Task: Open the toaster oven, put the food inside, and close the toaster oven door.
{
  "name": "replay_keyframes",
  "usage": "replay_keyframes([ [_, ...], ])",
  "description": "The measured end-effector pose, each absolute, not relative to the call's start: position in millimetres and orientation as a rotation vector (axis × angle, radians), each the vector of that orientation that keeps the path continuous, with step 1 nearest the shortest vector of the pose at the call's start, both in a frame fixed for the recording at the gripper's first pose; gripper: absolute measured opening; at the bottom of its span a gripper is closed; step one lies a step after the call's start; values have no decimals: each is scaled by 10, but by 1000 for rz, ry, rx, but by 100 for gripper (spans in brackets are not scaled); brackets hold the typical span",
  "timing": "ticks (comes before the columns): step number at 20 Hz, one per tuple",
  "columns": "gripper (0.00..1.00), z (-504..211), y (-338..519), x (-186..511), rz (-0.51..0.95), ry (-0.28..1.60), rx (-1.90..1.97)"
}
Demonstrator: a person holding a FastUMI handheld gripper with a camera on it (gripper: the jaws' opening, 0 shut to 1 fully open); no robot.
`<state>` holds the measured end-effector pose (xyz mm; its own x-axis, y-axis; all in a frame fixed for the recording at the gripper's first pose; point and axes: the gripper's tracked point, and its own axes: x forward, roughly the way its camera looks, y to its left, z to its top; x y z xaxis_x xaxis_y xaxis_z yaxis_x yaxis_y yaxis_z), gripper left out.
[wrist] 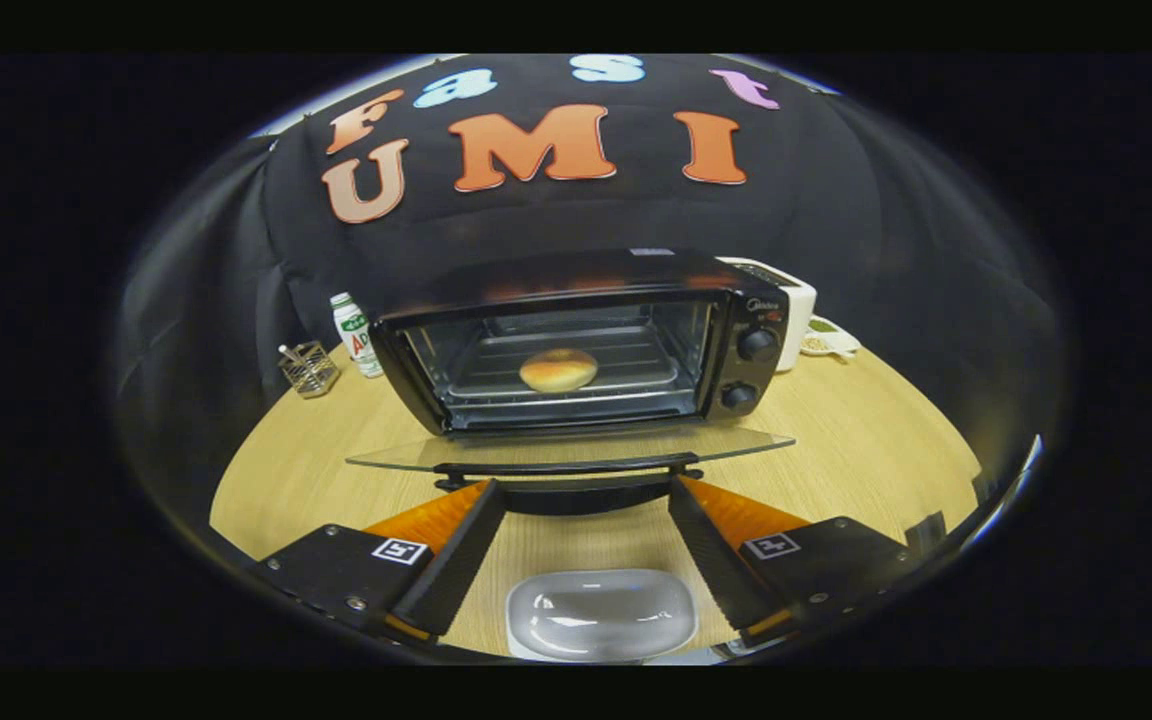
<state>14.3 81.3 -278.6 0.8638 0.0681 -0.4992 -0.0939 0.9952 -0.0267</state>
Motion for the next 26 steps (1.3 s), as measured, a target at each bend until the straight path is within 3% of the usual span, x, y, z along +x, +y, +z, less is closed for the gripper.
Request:
replay_keyframes([
  [19, 100, -2340, 1044, 769, 95, 452, -57],
  [26, 100, -1791, 1035, 805, 103, 387, -59],
])
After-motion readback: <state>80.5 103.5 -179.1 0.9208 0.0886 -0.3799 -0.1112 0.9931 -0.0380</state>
